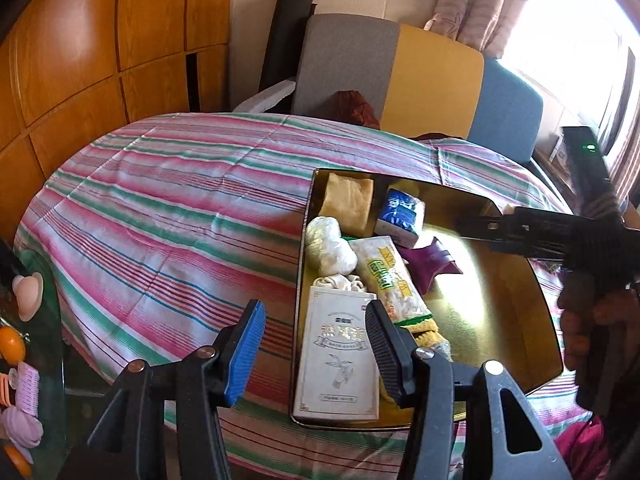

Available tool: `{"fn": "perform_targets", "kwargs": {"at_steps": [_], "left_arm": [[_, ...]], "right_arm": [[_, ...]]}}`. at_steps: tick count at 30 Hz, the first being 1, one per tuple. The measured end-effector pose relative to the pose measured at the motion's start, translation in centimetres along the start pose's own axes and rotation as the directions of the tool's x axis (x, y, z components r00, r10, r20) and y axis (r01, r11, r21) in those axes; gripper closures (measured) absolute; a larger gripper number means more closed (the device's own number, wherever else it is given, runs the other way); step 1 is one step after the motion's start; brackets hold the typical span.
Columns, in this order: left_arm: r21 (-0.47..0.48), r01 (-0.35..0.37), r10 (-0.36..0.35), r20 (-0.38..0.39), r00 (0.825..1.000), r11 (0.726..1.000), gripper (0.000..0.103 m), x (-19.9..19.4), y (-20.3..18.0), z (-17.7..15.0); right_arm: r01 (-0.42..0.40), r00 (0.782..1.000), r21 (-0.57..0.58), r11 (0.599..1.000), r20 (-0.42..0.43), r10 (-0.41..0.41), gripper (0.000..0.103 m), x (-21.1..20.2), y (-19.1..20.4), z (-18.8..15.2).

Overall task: Organize objects
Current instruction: 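Carry the purple pouch into the tray and open the right gripper, then withdraw both grippers from the tray toward the remaining items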

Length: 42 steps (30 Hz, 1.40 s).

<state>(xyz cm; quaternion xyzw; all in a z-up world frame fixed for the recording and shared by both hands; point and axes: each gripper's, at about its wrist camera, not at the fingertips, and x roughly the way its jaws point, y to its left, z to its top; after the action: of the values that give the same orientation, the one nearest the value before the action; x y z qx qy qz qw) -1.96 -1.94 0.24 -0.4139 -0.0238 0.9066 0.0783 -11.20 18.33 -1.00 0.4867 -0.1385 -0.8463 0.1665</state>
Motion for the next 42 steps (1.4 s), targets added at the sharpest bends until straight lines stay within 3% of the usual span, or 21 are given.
{"fn": "perform_targets", "kwargs": {"at_steps": [7,15,25,29,33,42], "left_arm": [[0.065,0.011,-0.012,0.016,1.000,0.998,0.050,-0.8,-2.4,0.0],[0.154,0.033,-0.035,0.009,0.999,0.987,0.050,-1.0,-5.9,-0.1],[0.279,0.042,-0.040,-0.014,0.999,0.959,0.050,-0.2,-11.3,-0.2],[0.324,0.054,-0.050,-0.022,0.999,0.944,0.050,0.3,-13.6,0.1],[0.354,0.082,-0.072,-0.043,0.996,0.932,0.050,1.0,-15.8,0.5],[0.376,0.174,-0.137,-0.123,0.983,0.910,0.049,3.0,-19.8,1.1]], "right_arm": [[0.080,0.993,-0.046,0.996,0.088,-0.076,0.019,-6.5,-3.0,-1.4],[0.239,0.958,0.041,0.970,0.155,-0.243,0.015,-13.0,-11.0,-3.0],[0.412,0.866,0.245,0.878,0.195,-0.461,0.014,-17.9,-22.9,-5.3],[0.460,0.831,0.390,0.798,0.129,-0.541,0.015,-18.2,-27.0,-6.0],[0.417,0.849,0.410,0.811,0.144,-0.509,0.015,-18.6,-27.4,-5.9],[0.408,0.853,0.408,0.817,0.148,-0.500,0.012,-18.6,-27.2,-6.1]]}}
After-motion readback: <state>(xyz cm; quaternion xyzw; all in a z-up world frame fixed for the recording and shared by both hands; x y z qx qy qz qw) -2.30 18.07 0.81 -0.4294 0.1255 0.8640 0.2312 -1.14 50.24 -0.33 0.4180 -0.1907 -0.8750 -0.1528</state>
